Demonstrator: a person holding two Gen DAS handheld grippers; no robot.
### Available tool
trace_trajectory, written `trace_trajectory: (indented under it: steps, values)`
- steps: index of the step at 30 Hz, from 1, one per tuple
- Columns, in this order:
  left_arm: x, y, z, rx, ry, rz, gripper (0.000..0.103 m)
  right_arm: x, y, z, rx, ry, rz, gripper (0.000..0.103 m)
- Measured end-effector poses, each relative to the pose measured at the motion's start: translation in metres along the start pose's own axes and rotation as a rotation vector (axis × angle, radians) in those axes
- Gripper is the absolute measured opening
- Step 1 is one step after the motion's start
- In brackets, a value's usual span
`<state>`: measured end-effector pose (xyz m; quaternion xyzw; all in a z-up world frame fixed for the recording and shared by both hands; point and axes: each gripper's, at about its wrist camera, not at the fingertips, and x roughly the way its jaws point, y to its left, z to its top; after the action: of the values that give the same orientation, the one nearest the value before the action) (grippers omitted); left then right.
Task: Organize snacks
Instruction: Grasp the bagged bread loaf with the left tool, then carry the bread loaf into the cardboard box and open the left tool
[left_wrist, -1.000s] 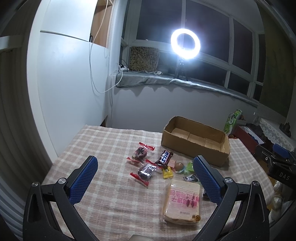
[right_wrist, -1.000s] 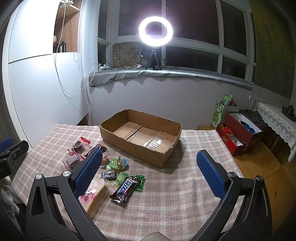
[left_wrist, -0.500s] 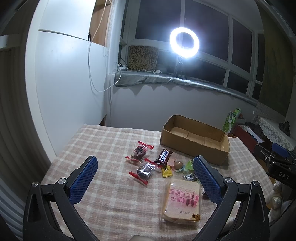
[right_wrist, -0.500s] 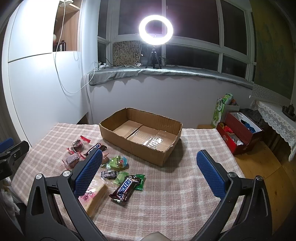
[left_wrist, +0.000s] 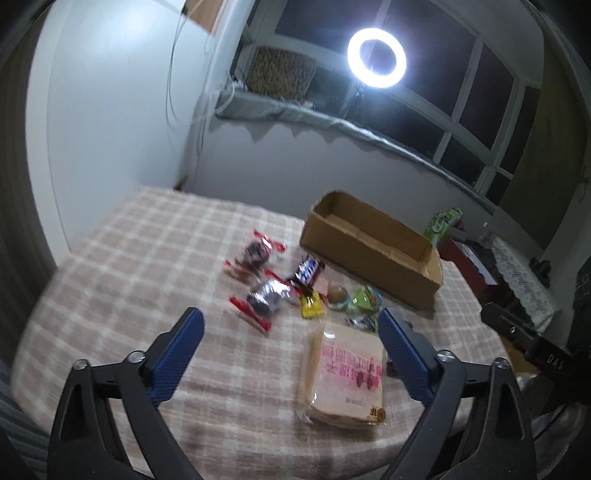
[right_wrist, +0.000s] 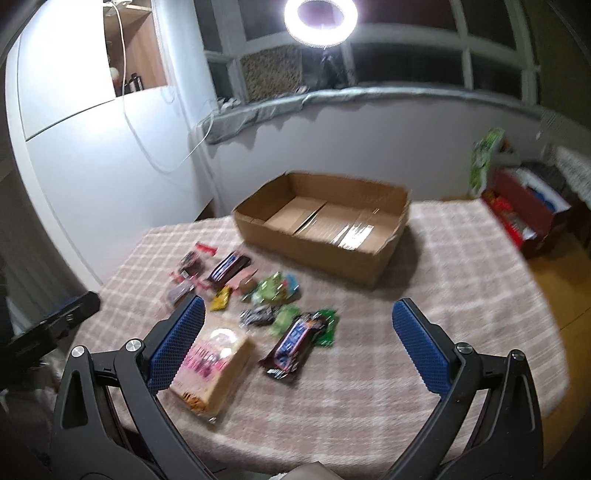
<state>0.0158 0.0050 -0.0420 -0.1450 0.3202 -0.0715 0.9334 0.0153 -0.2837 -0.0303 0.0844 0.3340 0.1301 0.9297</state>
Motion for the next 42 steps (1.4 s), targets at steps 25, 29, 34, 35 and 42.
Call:
trace_trajectory:
  steps: [25,29,34,35,42]
  values:
    - [0.063,0.019,-0.043,-0.170,0.295,-0.282,0.045,0.085,0.017,-0.052,0.152,0.377,0.340,0.047]
    - [0.070,0.018,-0.047,-0.172,0.310,-0.296,0.042,0.095,0.019,-0.056,0.169,0.405,0.368,0.038]
    - [0.071,0.016,-0.048,-0.160,0.309,-0.304,0.040,0.099,0.018,-0.057,0.179,0.409,0.404,0.034]
    - [0.071,0.014,-0.048,-0.155,0.309,-0.303,0.040,0.098,0.020,-0.056,0.175,0.408,0.407,0.032]
    - [0.067,0.003,-0.045,-0.111,0.298,-0.286,0.040,0.098,0.026,-0.052,0.137,0.391,0.397,0.030]
